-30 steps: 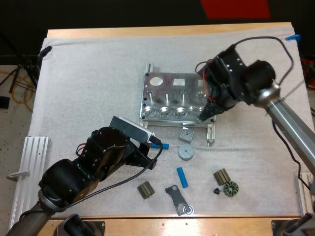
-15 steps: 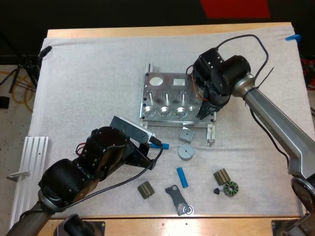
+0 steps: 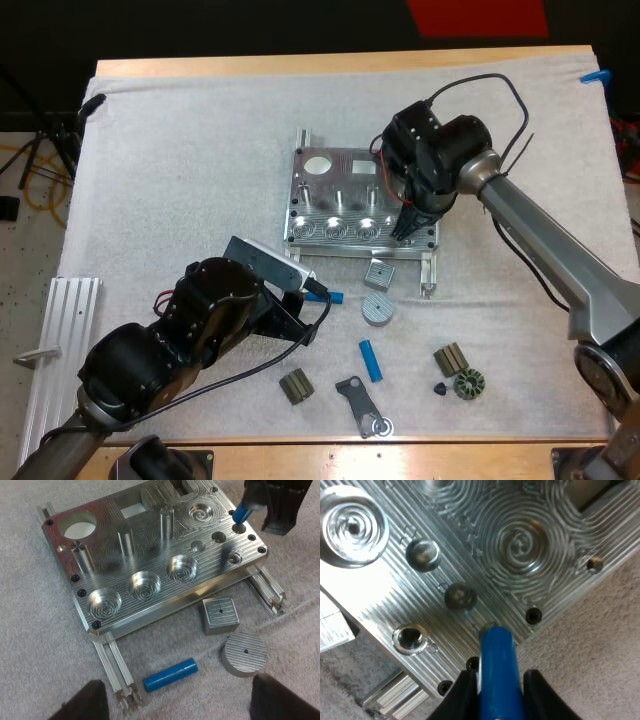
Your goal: Load cells from right to left
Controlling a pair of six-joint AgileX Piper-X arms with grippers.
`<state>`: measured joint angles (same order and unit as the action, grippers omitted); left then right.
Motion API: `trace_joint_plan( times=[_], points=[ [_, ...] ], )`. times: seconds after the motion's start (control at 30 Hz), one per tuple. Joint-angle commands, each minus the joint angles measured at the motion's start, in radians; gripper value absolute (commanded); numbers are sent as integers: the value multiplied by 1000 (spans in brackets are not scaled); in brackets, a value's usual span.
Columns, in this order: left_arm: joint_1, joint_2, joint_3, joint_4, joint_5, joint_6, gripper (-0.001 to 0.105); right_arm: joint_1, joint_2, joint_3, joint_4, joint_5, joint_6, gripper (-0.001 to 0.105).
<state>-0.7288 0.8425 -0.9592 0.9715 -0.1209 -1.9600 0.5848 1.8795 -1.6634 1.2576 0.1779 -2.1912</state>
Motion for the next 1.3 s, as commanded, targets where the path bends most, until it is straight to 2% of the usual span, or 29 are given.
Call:
trace_joint_plan(
  times=[0.0,0.57,0.73,0.87,1.07,1.27],
  points=[
    [-1,1,-4,-6,-1,-1,59,0,7,-9,0,6,-12,12],
    [-1,1,-4,-6,-1,-1,59,0,47,-7,40,55,-13,12],
    [-1,1,-4,-6,-1,-1,59,0,47,-7,28,36,-13,12],
    [-1,1,-4,-6,-1,-1,59,0,47,-7,30,-39,-13,12],
    [-1,1,-4,-6,-1,-1,59,0,47,-7,56,-21,-13,12],
    [-1,1,-4,-6,-1,-1,59,0,47,-7,-1,-22,-13,12]
  ],
)
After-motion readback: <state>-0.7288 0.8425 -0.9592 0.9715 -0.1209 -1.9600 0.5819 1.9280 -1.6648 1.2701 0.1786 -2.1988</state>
